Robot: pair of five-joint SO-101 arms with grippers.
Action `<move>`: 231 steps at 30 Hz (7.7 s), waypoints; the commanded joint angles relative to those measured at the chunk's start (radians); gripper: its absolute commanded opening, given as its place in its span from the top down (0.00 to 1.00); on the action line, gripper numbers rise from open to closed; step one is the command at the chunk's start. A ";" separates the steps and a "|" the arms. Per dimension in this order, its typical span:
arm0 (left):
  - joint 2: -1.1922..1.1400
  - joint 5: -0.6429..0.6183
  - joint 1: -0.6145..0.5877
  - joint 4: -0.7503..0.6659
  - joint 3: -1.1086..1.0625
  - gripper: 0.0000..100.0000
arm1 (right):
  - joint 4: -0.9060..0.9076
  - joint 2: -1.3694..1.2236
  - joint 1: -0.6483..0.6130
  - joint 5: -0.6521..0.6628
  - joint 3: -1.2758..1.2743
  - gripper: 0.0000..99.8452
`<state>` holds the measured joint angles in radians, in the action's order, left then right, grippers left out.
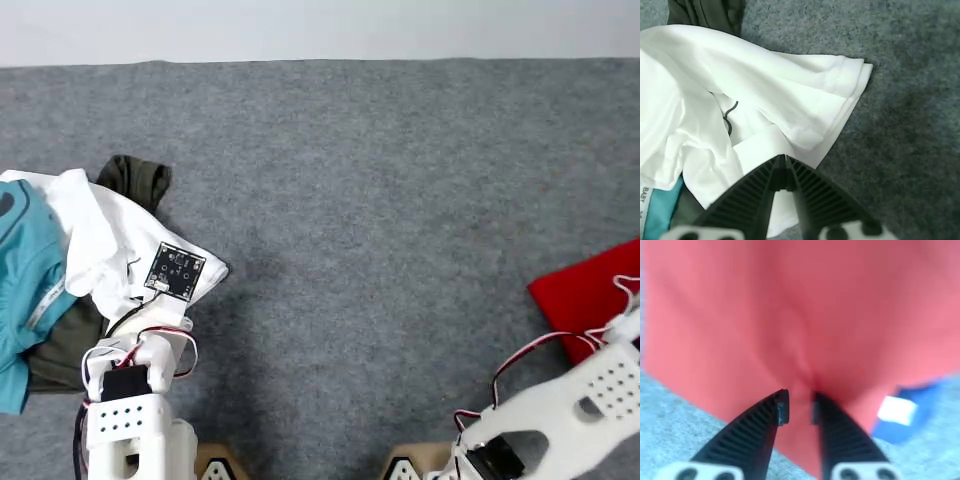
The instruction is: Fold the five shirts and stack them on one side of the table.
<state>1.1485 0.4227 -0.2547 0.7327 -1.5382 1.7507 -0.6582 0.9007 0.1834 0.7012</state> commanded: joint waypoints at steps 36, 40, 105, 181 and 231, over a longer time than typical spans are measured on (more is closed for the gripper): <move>0.002 0.014 0.006 0.005 0.004 1.00 | 0.042 0.280 -0.050 0.005 -0.135 0.79; 0.002 0.014 0.006 0.005 0.004 1.00 | 0.036 0.337 -0.056 0.008 -0.385 0.79; -0.002 -0.124 0.002 0.922 0.912 1.00 | 0.036 1.543 -0.395 0.091 -1.246 0.99; -1.142 -0.281 0.746 1.019 2.250 1.00 | 0.038 1.544 -0.397 0.097 -1.247 0.99; -0.586 -0.048 0.269 1.019 1.227 0.81 | 0.007 1.110 -0.987 0.100 -1.197 0.81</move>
<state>0.4979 0.3030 0.1089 1.7331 -0.2033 1.7538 0.5370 -0.0767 0.2739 -0.5524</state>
